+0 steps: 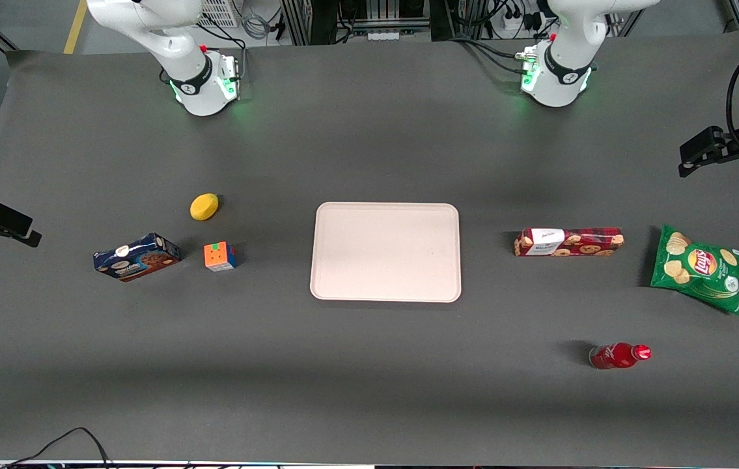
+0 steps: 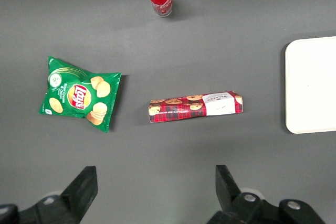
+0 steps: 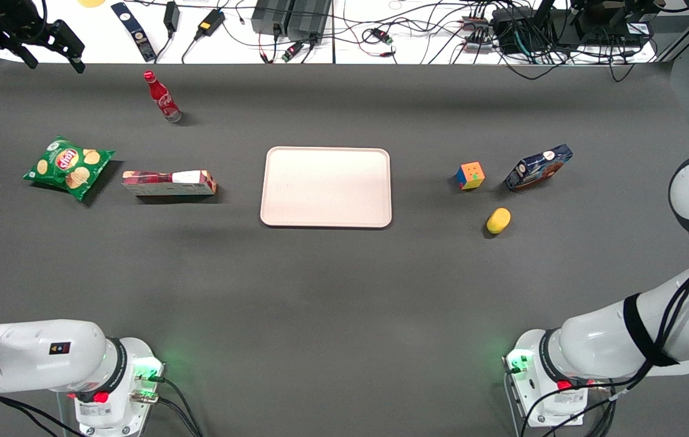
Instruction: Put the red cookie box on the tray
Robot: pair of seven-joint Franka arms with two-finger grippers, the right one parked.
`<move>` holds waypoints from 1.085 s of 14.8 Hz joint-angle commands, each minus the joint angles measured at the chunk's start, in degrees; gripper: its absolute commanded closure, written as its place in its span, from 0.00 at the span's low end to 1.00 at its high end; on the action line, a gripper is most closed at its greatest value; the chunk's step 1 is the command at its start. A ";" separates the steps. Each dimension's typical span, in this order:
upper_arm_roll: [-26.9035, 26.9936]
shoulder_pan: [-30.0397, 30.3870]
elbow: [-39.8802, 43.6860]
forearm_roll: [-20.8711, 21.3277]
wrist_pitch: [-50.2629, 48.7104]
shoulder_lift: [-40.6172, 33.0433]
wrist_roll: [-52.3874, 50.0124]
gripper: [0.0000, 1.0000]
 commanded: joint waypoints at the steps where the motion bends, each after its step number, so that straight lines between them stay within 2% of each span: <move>1: 0.07 0.13 1.12 -0.53 0.05 0.59 0.03 0.00; 6: 0.07 0.04 0.94 -0.44 0.84 0.33 0.12 0.00; 9: -0.01 -0.49 0.68 -0.26 -2.23 0.06 2.65 0.00; 10: -0.19 -0.75 0.59 0.26 -2.85 0.50 7.28 0.00; 12: -0.28 -1.28 -0.64 1.31 -1.02 1.28 23.42 0.00; 14: -0.37 -1.63 -2.21 1.76 2.49 2.60 31.82 0.00; 16: -1.67 -2.60 -6.24 5.87 9.15 3.31 43.20 0.00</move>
